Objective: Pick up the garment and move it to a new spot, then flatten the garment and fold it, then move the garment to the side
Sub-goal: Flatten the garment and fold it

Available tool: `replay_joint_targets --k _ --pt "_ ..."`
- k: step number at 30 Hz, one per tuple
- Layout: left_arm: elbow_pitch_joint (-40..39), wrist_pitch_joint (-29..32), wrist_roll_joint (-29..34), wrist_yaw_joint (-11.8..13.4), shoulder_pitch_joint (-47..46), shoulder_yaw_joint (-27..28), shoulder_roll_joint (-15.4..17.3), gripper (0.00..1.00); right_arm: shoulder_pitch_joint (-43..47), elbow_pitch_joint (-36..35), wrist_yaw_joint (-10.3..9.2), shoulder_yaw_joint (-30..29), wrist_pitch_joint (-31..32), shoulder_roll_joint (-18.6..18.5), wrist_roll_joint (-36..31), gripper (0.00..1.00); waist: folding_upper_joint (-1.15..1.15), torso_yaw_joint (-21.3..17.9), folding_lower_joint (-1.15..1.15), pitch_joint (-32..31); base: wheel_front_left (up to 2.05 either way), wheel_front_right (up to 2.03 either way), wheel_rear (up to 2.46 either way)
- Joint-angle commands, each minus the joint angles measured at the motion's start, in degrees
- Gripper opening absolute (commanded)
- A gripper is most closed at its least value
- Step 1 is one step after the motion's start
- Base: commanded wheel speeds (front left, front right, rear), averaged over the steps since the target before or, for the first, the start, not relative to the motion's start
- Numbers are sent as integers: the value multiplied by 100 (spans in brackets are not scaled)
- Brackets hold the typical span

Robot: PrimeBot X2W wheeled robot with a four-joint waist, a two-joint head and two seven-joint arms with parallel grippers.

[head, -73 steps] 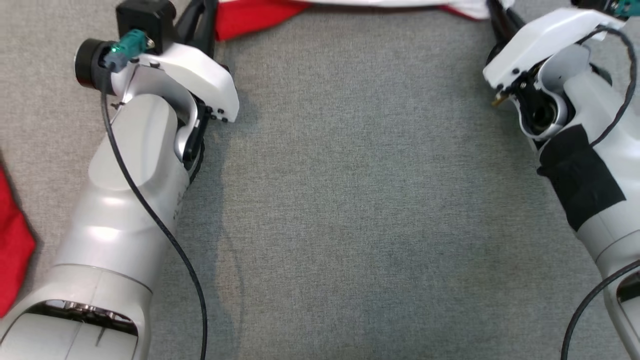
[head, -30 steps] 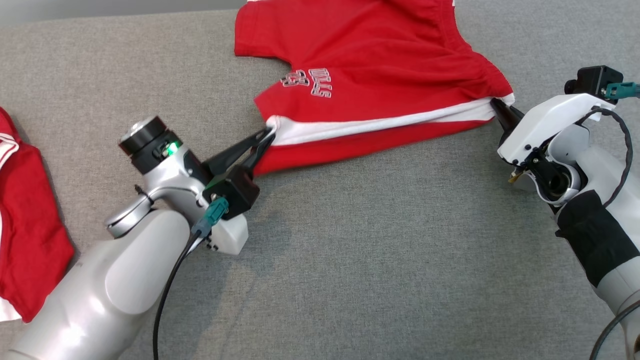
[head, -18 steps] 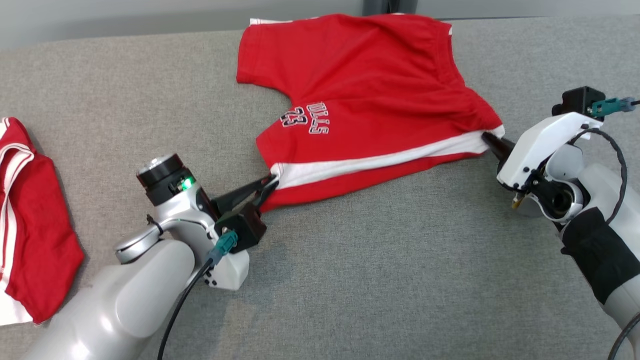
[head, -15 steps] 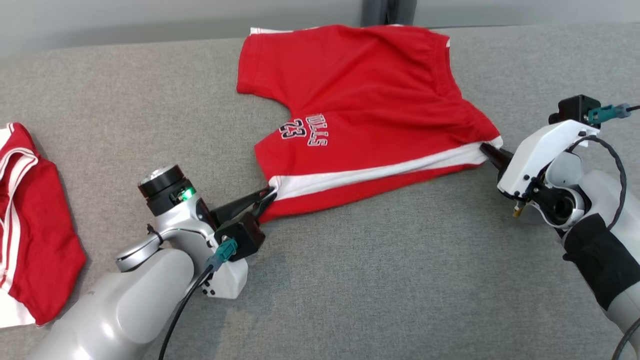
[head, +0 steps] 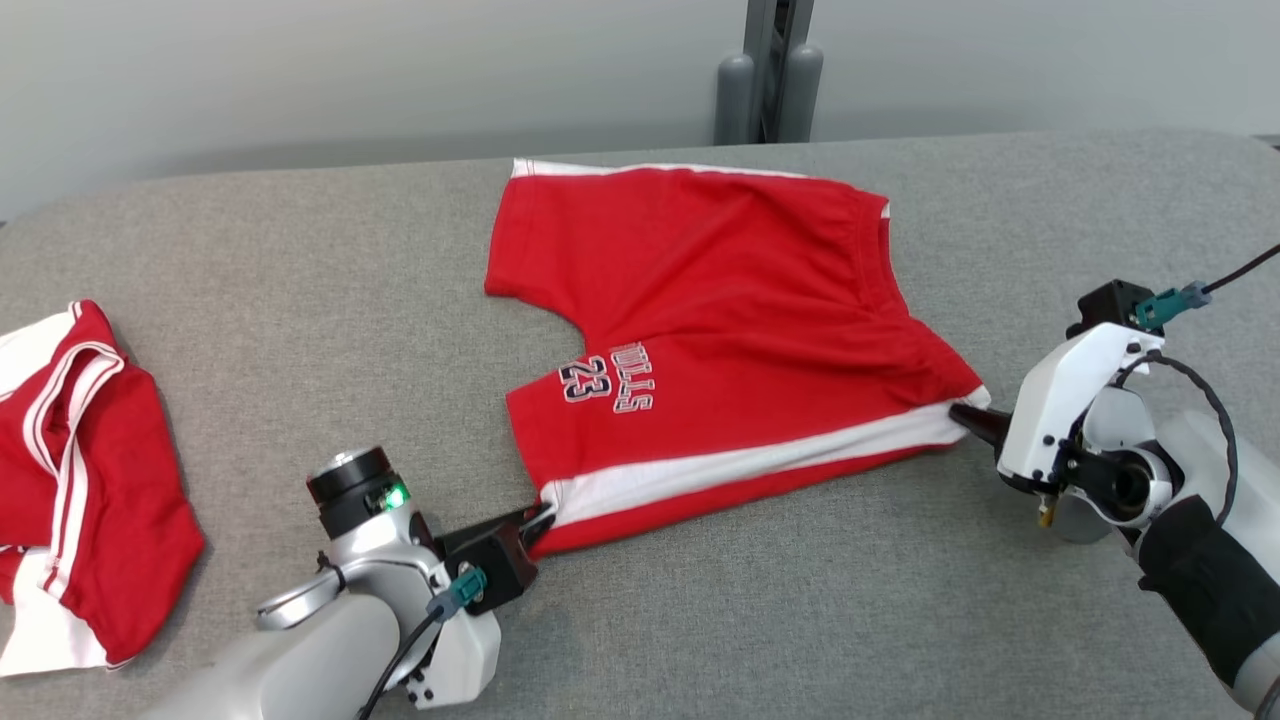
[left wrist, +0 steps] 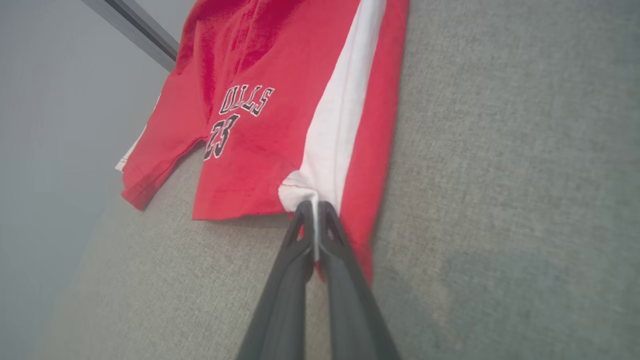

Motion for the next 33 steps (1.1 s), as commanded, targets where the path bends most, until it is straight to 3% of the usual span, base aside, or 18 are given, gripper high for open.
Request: replay_joint_targets --k 1,14,23,33 --pt "38 -19 -76 1 69 -77 36 0 94 -38 1 29 39 -79 51 0 0 7 0 -71 0 0 0" --pt "-43 25 -1292 -2 282 -1166 274 0 948 -710 1 384 660 -438 324 0 0 52 0 -738 0 0 0" --pt "-867 381 -1522 -2 837 -1290 632 0 1644 -1411 1 580 1130 -851 553 0 0 39 0 -1141 0 0 0" --pt "-2184 925 -1659 -2 1330 -1287 1305 0 2271 -2406 1 654 1537 -1366 693 0 0 28 0 -1285 0 0 0"
